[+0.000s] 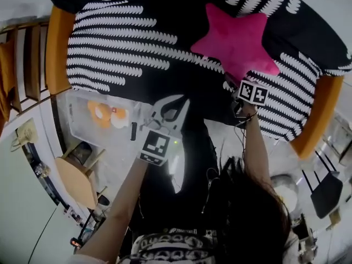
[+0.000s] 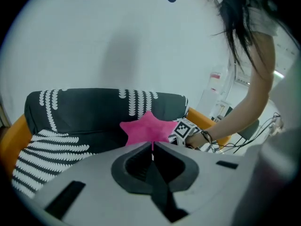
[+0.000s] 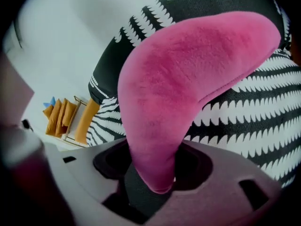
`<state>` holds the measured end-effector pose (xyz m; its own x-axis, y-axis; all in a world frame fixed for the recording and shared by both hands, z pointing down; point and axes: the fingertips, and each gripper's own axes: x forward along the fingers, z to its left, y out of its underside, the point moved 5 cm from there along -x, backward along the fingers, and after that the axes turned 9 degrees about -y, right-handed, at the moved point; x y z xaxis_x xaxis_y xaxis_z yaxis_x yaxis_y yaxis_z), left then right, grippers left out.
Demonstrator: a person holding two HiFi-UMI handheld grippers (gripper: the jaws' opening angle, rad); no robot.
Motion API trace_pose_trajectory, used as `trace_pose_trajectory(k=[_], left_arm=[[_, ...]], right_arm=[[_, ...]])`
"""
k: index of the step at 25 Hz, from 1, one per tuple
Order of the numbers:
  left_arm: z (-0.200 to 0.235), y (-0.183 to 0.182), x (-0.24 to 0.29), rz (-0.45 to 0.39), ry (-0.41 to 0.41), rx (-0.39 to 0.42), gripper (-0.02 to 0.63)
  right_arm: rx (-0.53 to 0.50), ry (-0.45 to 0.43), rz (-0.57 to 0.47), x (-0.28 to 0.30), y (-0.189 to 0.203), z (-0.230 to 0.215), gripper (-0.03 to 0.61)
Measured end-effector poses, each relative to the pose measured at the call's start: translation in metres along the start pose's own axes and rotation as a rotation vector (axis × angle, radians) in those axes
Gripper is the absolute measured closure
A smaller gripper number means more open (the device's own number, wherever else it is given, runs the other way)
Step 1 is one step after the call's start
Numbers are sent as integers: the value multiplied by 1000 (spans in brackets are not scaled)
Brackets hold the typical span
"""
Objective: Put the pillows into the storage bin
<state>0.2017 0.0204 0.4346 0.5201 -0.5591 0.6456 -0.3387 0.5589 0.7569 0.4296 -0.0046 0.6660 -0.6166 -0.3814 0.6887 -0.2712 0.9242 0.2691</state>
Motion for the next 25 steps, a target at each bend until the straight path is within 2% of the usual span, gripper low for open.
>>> trace_pose_trajectory(k=[3,7,12,15,19,25], left_arm=[[6,9,-27,-10,-18,-14,601],[26,28,-73,-35,-84,-54,601],[56,79,-159,-58,-185,-124,601],[77,117,-214,-59,-248,-156,601],[108,177,-288,-54,-299,-200,601],[155,284,-404,10,-491,-308,601]], right_arm=[[89,-50,-88,-13,8,32,350],[180,-127,-177,-26,4,76,376],[216,-227,-178,-27,49,153,390],[195,-296,-103,-9,97,217,391],[133,-372,34,32,183,311,394],[0,-522,364,127,307,454,393]])
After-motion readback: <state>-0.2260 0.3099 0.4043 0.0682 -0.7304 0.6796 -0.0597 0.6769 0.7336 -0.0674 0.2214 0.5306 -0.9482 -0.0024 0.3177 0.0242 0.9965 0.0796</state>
